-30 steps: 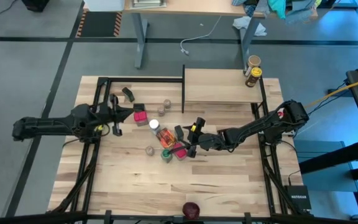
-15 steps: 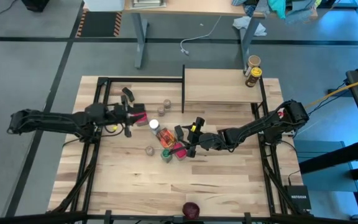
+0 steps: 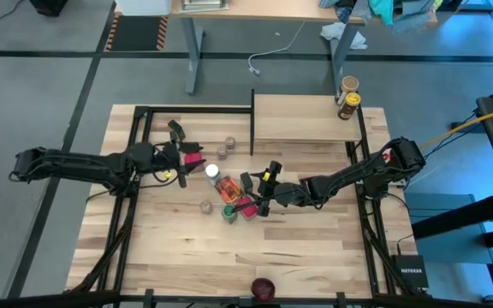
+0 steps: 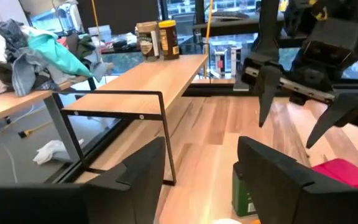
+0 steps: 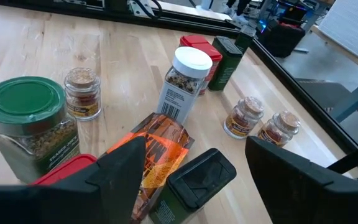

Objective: Shelf spices
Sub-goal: Put the bottom right green seasoning can on the shelf

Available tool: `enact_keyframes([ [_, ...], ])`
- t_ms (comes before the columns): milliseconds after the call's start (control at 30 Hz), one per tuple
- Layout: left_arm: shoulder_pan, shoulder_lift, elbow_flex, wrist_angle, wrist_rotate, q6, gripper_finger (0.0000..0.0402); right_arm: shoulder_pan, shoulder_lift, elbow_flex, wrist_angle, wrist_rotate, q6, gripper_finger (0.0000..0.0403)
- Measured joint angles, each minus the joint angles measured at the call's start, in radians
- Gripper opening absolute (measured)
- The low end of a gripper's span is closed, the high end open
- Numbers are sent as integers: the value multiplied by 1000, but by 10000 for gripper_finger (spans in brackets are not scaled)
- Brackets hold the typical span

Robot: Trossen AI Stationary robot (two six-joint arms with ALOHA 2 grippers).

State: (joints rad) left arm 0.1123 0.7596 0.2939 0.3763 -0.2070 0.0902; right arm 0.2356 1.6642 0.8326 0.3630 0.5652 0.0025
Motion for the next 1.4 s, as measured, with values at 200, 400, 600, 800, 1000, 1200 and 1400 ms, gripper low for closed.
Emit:
enact_keyframes([
  [200, 0, 46, 0, 1, 24, -1, 200, 0, 0, 0, 0, 0, 0, 282],
  [400, 0, 70, 0, 0, 27, 21, 200, 0, 0, 0, 0, 0, 0, 282],
  [600, 0, 72, 0, -31, 27, -9, 200, 0, 0, 0, 2, 0, 0, 282],
  [800, 0, 72, 0, -45, 27, -2, 200, 0, 0, 0, 3, 4, 0, 282],
  [1000, 0, 72, 0, -49, 41, 14, 200, 0, 0, 1, 3, 12, 8, 282],
  [1200, -1, 72, 0, -84, 110, 12, 200, 0, 0, 1, 2, 13, 19, 282],
  [1400, 0, 72, 0, -87, 107, 14, 200, -23, 0, 1, 11, 56, 156, 282],
])
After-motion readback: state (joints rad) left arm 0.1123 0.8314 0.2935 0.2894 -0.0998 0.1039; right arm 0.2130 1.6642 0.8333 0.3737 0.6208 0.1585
